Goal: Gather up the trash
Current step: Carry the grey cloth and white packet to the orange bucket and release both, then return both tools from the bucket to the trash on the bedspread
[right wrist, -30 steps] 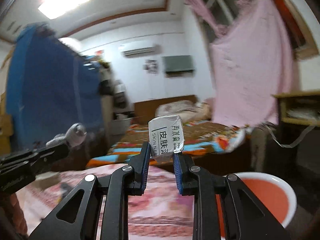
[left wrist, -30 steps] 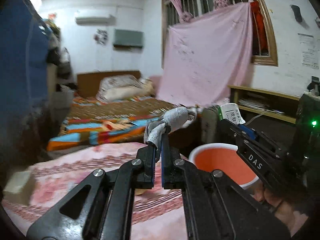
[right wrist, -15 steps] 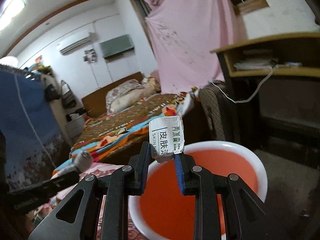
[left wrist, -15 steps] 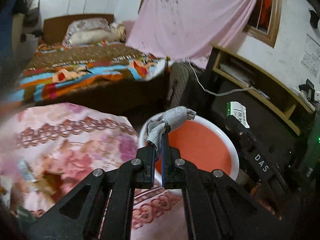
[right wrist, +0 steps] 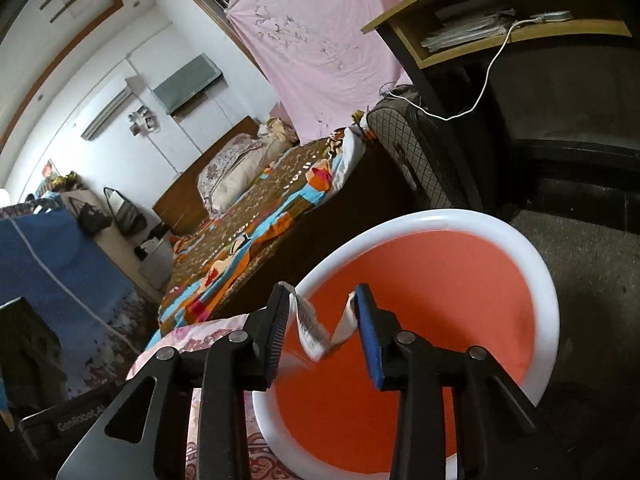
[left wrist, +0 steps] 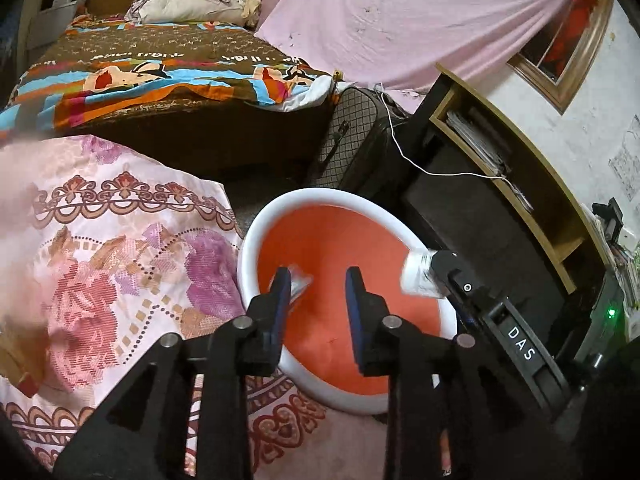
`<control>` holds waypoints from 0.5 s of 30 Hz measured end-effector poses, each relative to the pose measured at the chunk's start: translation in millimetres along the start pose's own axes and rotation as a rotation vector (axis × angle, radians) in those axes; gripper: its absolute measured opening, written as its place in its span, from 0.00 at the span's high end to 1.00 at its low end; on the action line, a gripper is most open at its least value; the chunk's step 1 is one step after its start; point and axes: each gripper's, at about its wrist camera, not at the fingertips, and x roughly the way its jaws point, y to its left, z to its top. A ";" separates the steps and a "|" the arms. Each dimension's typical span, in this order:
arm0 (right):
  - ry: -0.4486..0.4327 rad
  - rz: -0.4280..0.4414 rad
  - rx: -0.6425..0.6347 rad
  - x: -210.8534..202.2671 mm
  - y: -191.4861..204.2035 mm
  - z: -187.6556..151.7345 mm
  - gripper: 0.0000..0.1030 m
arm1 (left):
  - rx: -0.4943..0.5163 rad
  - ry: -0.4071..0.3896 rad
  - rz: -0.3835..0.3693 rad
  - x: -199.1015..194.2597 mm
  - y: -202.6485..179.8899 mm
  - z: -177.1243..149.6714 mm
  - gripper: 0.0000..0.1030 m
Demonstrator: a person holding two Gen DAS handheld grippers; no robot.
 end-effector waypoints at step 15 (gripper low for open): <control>-0.163 0.006 -0.218 -24.8 45.4 -5.9 0.19 | 0.032 -0.288 0.146 -80.2 15.7 -12.4 0.45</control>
